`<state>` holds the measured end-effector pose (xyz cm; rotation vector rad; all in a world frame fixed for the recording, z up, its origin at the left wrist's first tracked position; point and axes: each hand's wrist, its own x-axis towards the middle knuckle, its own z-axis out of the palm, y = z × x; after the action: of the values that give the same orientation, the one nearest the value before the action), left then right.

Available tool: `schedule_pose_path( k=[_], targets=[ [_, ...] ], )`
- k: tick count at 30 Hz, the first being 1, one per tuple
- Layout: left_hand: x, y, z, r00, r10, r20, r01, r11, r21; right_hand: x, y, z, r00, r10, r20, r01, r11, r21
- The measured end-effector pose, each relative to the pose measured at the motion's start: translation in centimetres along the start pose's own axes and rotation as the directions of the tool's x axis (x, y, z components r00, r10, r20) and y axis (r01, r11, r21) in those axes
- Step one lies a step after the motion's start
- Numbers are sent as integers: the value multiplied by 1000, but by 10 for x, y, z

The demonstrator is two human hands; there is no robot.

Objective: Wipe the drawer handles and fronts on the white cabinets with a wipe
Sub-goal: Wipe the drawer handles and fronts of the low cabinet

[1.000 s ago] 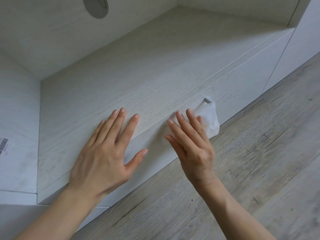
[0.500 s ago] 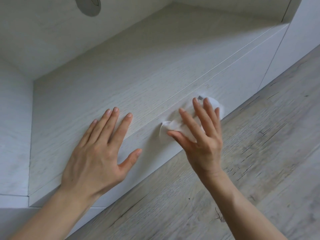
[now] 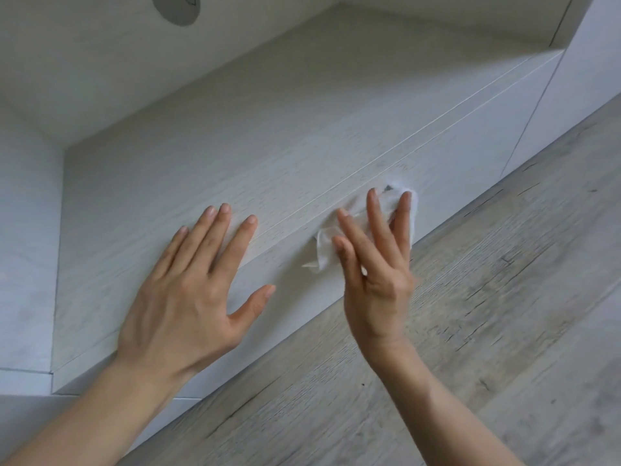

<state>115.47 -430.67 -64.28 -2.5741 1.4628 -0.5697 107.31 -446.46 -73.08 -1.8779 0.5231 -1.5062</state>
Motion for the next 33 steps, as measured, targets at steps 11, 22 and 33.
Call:
schedule_pose_path(
  k=[11, 22, 33],
  targets=[
    [0, -1, 2, 1000, -4, -6, 4, 1000, 6, 18, -15, 4, 891, 446, -84, -410, 870, 273],
    [0, 1, -1, 1000, -9, -22, 9, 1000, 11, -16, -18, 4, 996, 83, -34, -81, 995, 52],
    [0, 1, -2, 1000, -23, 1, 23, 1000, 3, 10, 25, -25, 899, -414, 145, 418, 908, -3]
  ],
)
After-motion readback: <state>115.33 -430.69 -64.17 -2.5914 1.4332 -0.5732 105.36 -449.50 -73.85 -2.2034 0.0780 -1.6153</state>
